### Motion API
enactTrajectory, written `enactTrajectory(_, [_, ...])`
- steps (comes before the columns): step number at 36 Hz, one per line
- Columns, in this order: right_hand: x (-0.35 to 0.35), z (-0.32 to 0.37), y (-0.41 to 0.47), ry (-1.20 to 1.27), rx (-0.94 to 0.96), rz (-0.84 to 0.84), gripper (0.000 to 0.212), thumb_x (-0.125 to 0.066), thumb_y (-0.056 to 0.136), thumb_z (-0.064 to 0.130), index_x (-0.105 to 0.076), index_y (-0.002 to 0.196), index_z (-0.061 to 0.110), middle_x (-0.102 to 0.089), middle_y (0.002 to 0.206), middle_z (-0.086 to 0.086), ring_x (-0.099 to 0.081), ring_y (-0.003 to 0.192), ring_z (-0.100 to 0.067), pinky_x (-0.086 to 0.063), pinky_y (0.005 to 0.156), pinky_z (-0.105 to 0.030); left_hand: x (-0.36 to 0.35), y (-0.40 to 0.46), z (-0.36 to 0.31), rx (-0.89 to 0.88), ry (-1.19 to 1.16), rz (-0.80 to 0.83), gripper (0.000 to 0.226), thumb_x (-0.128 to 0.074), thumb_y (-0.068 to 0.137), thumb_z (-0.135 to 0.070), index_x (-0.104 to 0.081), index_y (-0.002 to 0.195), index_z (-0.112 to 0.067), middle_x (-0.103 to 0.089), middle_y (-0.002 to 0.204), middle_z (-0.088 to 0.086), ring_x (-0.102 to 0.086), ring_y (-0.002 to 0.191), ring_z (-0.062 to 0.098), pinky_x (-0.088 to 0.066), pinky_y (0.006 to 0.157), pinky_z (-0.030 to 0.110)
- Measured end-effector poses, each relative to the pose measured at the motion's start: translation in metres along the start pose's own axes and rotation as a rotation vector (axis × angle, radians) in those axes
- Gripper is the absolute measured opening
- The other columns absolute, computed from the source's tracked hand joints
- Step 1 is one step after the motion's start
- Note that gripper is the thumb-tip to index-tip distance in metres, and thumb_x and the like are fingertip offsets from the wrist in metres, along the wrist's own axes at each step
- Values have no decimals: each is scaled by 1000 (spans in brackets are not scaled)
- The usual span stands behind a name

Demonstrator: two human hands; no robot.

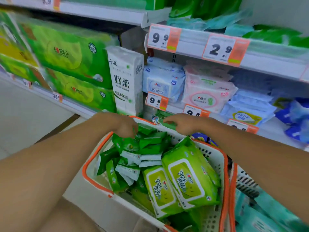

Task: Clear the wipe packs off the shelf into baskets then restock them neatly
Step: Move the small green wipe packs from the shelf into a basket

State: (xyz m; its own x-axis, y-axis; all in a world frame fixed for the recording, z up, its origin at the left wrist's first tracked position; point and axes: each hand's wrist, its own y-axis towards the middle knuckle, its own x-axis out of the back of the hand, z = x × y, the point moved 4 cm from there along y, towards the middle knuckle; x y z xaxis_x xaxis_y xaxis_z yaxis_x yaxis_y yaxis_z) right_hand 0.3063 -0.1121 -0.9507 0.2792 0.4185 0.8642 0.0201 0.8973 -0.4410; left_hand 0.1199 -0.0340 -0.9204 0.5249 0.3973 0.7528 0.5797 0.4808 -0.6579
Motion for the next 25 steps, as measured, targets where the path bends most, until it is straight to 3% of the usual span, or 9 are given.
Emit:
enactTrajectory(6, [99,15,-119,281,270,-474,37,-56,89,-6,-71,117,15,-71,102,6,-63,85,10,-46,74,-6,88,-34,-37,-292,-298,-508,20,-64,94,-28,-67,114,-25,-68,109,-4,-63,90,6,-50,92,29])
enactTrajectory(9, [163,2,-187,303,295,-826,22,-65,86,-1,-74,99,14,-74,83,-3,-68,71,-7,-52,63,-20,150,-64,-66,-472,-572,-912,8,-69,91,-19,-71,98,-20,-71,88,-1,-69,77,15,-56,74,27])
enactTrajectory(12, [217,-52,-220,158,74,-1111,16,-66,77,19,-73,91,16,-73,80,-7,-67,71,-15,-55,71,-30,206,-80,-102,-564,-542,-1209,10,-69,90,-24,-69,98,-18,-70,87,-2,-68,82,16,-48,71,13])
enactTrajectory(14, [239,-98,-227,52,-218,-1099,32,-70,74,34,-71,99,15,-73,95,-9,-69,89,-24,-55,84,-40,234,-70,-126,-541,-410,-1212,33,-65,88,-39,-68,109,-15,-71,102,5,-66,97,22,-49,84,25])
enactTrajectory(16, [245,-137,-226,22,-493,-857,65,-81,75,46,-60,128,14,-63,130,-10,-60,117,-30,-49,99,-40,254,-47,-144,-429,-267,-1078,47,-60,92,-46,-61,125,-13,-66,123,11,-60,111,27,-44,94,31])
enactTrajectory(18, [235,-156,-226,258,-580,-607,92,-79,74,58,-41,148,21,-43,151,-1,-48,131,-25,-42,107,-39,267,-23,-156,-333,-279,-867,56,-57,94,-50,-52,136,-14,-61,129,12,-60,111,29,-44,93,31])
enactTrajectory(20, [230,-167,-221,377,-546,-479,84,-69,82,61,-38,150,24,-35,158,2,-41,136,-19,-33,110,-32,276,-8,-167,-280,-367,-716,67,-57,91,-57,-45,142,-15,-59,130,9,-65,99,27,-53,86,32])
enactTrajectory(22, [230,-175,-212,321,-550,-456,86,-68,84,59,-34,154,22,-30,161,2,-31,145,-19,-24,118,-32,287,1,-179,-225,-279,-667,82,-55,87,-67,-39,147,-14,-49,143,8,-60,110,27,-53,92,34])
enactTrajectory(25, [237,-188,-199,421,-580,-618,71,-81,78,45,-54,138,17,-55,142,-7,-56,127,-24,-47,108,-40,298,9,-195,-204,-202,-617,90,-54,79,-78,-40,144,-17,-45,149,4,-57,110,25,-52,93,33])
